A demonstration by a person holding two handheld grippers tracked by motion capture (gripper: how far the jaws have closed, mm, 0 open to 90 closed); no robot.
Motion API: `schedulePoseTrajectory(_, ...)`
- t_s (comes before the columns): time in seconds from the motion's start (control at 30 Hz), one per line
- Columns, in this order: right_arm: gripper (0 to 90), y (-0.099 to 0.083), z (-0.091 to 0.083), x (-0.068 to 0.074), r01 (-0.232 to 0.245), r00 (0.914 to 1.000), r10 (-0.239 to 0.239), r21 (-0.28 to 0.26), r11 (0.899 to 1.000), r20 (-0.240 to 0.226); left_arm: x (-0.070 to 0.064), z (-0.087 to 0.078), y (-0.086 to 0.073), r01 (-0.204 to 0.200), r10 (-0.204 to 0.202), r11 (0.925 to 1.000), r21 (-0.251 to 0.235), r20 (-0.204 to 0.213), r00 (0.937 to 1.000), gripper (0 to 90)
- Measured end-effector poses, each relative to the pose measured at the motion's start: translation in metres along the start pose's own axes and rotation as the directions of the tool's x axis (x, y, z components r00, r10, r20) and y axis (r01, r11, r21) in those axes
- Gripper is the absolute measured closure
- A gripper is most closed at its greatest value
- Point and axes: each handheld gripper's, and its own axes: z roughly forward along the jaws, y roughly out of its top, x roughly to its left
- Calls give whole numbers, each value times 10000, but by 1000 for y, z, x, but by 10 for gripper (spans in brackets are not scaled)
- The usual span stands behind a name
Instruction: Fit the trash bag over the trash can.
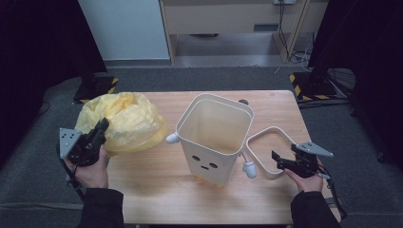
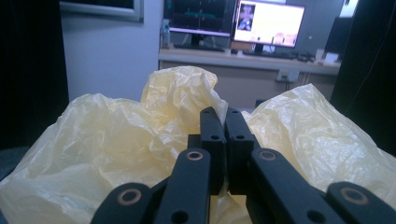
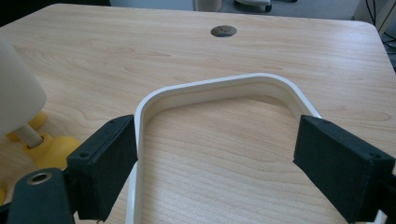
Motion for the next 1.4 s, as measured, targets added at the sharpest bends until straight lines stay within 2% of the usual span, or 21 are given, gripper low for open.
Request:
schedulePoseTrajectory(0.07,137,0,0,0,6,10000,-6,8,10000,18,-4,0,12,5,-5,9995,-312,0,10000,884)
schedulePoseTrajectory(0.2,137,0,0,0,26,10000,-26,6,10000,8,-16,-1,36,148,-117,9953,-958,323,9994,884)
schedulePoseTrajectory(0.27,144,0,0,0,27,10000,-27,-19,10000,16,-24,-1,47,131,-61,9919,-1265,556,9984,883)
schedulePoseTrajectory(0.33,145,0,-1,-1,71,10000,-70,-68,10000,46,-34,-2,57,329,-194,9884,-1485,918,9956,884)
schedulePoseTrajectory(0.47,146,0,-1,-1,63,10000,-63,-67,10000,33,-56,-3,74,430,-139,9800,-1941,1487,9888,884)
schedulePoseTrajectory(0.57,146,1,-1,-1,50,10000,-50,-65,10000,31,-72,-3,84,509,-86,9747,-2178,1910,9816,884)
schedulePoseTrajectory(0.7,146,1,-1,-1,57,10000,-57,-78,10000,39,-95,-5,92,431,175,9697,-2404,2443,9695,884)
schedulePoseTrajectory(0.93,146,1,-2,-2,21,10000,-20,-107,9999,23,-130,-8,94,554,402,9620,-2675,3390,9399,884)
schedulePoseTrajectory(0.97,146,1,-2,-2,31,10000,-31,-113,9999,20,-134,-8,94,515,476,9603,-2744,3427,9382,884)
schedulePoseTrajectory(1.03,146,1,-2,-2,27,10000,-27,-111,9999,33,-144,-10,92,531,538,9596,-2763,3653,9293,884)
schedulePoseTrajectory(1.07,146,1,-2,-2,25,10000,-24,-113,9999,27,-150,-10,91,532,575,9614,-2701,3860,9207,884)
schedulePoseTrajectory(1.17,146,1,-2,-2,30,10000,-30,-117,9999,39,-166,-9,88,448,717,9633,-2646,4149,9071,883)
schedulePoseTrajectory(1.2,147,1,-2,-2,27,10000,-26,-122,9999,45,-170,-7,86,390,817,9617,-2713,4196,9040,884)
schedulePoseTrajectory(1.23,146,1,-2,-2,29,10000,-29,-130,9999,45,-174,-6,85,451,782,9625,-2676,4325,8982,883)
schedulePoseTrajectory(1.3,147,1,-3,-3,17,10000,-17,-145,9999,46,-183,-4,80,626,588,9688,-2398,4678,8819,883)
schedulePoseTrajectory(1.4,147,2,-3,-3,-40,10000,41,-165,9999,33,-193,-1,74,780,446,9728,-2181,5068,8609,883)
